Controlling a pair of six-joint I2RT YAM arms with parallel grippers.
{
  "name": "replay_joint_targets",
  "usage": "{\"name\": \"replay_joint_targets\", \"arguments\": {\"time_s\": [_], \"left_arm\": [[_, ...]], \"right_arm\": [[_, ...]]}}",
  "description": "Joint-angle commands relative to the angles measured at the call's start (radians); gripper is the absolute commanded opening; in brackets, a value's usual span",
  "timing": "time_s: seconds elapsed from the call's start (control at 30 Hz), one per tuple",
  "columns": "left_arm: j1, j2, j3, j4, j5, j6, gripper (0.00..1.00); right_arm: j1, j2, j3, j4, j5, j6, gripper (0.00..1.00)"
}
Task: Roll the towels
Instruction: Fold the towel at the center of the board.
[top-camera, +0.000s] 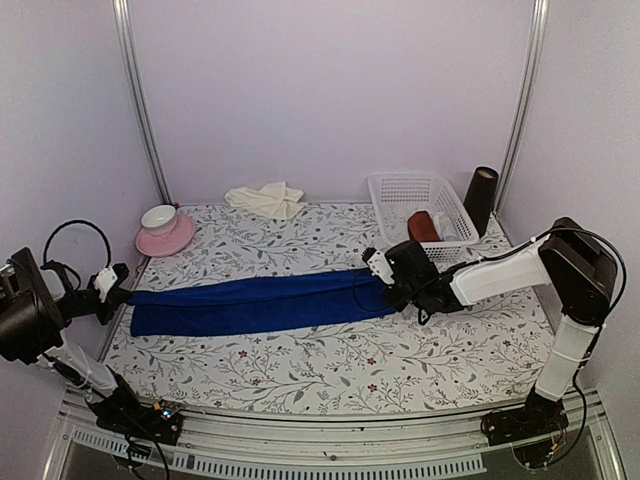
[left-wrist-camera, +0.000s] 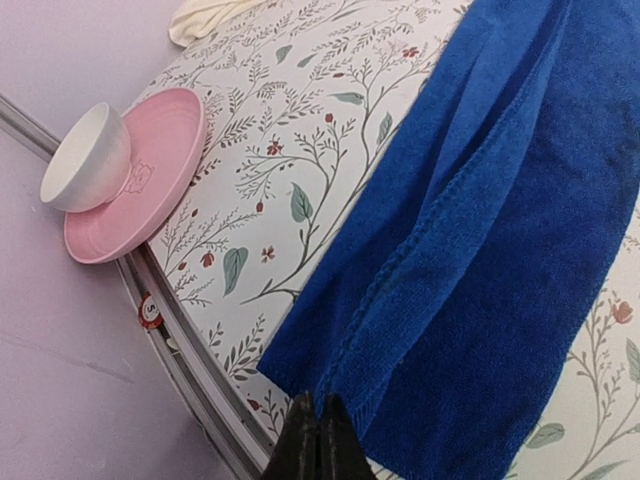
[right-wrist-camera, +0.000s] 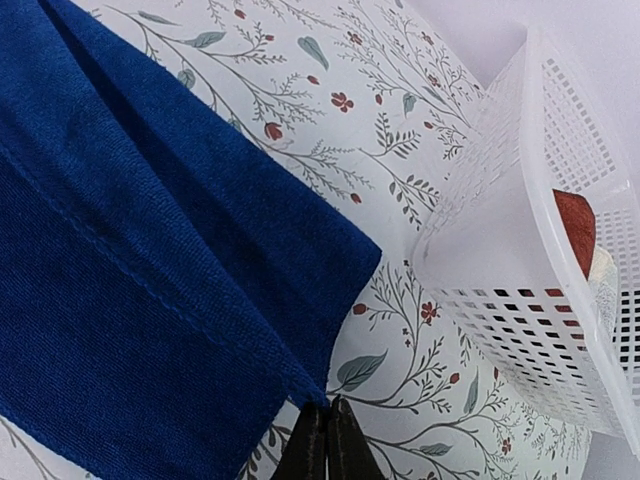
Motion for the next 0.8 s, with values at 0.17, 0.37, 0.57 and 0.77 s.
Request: {"name": "replay_joint_targets", "arguments": {"time_s": [0.17, 0.37, 0.57, 0.77], "left_arm": [[0.074, 0.045, 0.048, -0.144, 0.044, 0.134, 0.0], [0.075, 0.047, 0.031, -0.174, 0.016, 0.217, 0.0], [0.076, 0.046, 0.012, -0.194, -0.02, 0.288, 0.0], [0.079, 0.035, 0.012, -0.256, -0.017, 0.38, 0.0]], "right_arm": [[0.008, -0.026, -0.056, -0.024, 0.016, -0.044, 0.01], [0.017, -0.047, -0.082, -0.023, -0.02, -0.07, 0.01], [0.034, -0.066, -0.1, -0.021, -0.065, -0.088, 0.01], [0.037, -0.083, -0.13, -0.021, -0.07, -0.097, 0.01]]}}
